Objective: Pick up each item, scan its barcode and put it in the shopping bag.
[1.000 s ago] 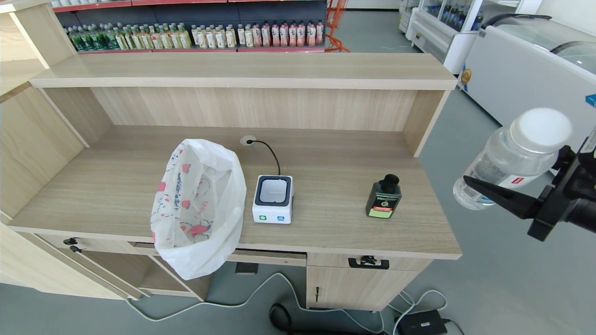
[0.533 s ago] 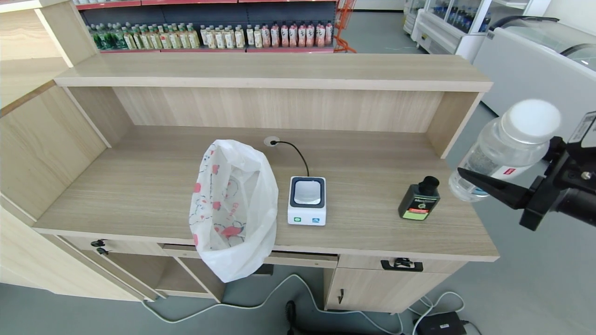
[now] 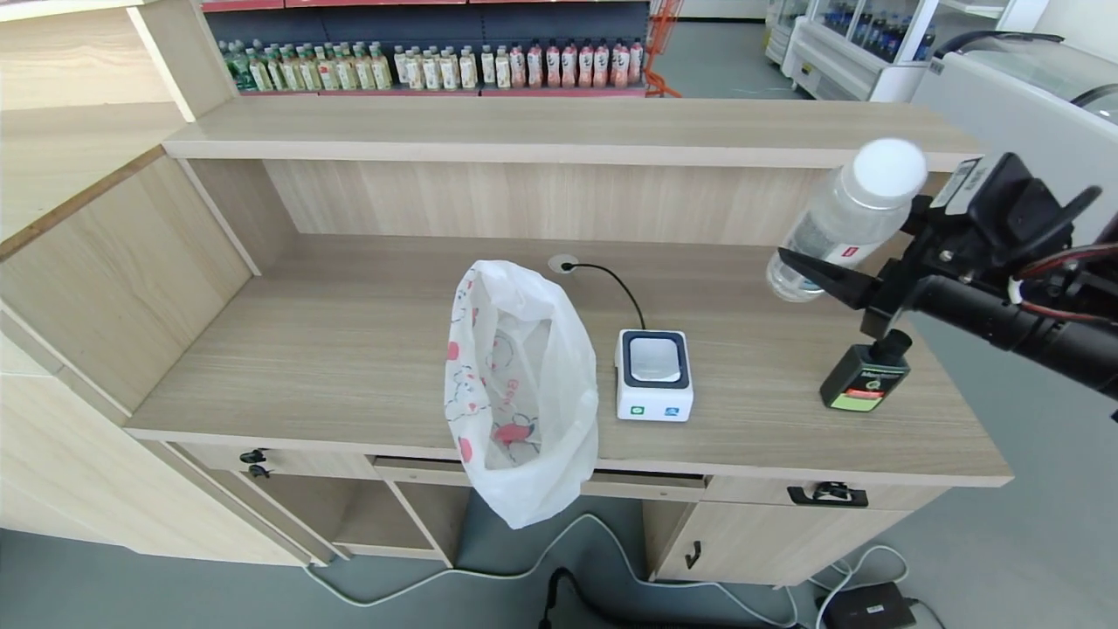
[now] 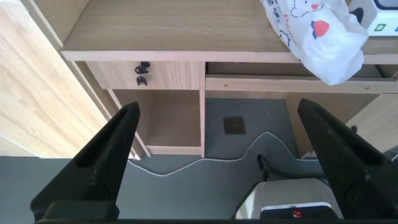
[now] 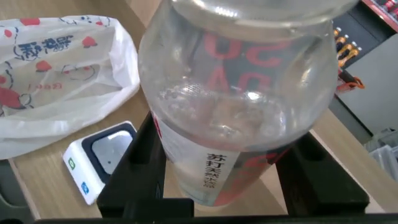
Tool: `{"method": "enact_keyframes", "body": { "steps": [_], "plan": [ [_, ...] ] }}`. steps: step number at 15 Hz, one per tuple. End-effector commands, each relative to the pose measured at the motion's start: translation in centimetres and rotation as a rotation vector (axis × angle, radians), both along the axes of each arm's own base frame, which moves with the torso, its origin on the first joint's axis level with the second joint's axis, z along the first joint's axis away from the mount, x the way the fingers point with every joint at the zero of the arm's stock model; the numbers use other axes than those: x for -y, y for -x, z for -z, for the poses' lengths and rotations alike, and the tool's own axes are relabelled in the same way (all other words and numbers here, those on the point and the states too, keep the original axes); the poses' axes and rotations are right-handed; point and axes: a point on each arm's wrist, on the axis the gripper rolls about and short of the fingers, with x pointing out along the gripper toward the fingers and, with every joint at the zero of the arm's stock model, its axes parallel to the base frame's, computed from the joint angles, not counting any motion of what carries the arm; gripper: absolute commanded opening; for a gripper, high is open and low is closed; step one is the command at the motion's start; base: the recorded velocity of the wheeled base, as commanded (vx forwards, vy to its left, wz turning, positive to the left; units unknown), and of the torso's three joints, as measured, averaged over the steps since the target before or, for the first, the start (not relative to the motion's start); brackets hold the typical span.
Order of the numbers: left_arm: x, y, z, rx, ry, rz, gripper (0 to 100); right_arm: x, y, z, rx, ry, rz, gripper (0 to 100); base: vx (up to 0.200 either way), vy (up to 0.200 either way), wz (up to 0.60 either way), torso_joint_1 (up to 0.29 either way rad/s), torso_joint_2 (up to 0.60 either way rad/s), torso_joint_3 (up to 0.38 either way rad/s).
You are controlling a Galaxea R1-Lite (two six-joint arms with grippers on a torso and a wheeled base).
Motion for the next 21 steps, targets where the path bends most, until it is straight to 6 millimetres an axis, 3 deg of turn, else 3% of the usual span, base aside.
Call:
{"method": "enact_keyframes", "body": {
  "steps": [1, 5, 9, 12, 21],
  "plan": [
    [0.0, 0.0, 0.0, -0.001, 0.000, 0.000, 100, -0.4, -5.1, 2.8, -0.043, 0.027, -0.060, 0, 0.000, 0.000, 0.00, 0.000, 0.00, 0.000],
    [0.0, 0.0, 0.0, -0.001, 0.000, 0.000, 100, -1.1, -8.9, 4.3, 0.001, 0.045, -0.188, 0, 0.000, 0.000, 0.00, 0.000, 0.00, 0.000],
    [0.0, 0.0, 0.0, -0.001, 0.000, 0.000, 100, 0.1, -10.9, 6.5, 0.004, 0.057, -0.215, 0, 0.000, 0.000, 0.00, 0.000, 0.00, 0.000],
    [0.0, 0.0, 0.0, -0.001, -0.001, 0.000, 100, 0.5, -11.8, 8.4, 0.015, 0.061, -0.234, 0, 0.000, 0.000, 0.00, 0.000, 0.00, 0.000],
    [0.0, 0.0, 0.0, -0.001, -0.001, 0.000, 100, -0.8, -12.4, 9.1, -0.010, 0.040, -0.271, 0, 0.000, 0.000, 0.00, 0.000, 0.00, 0.000]
  ]
}}
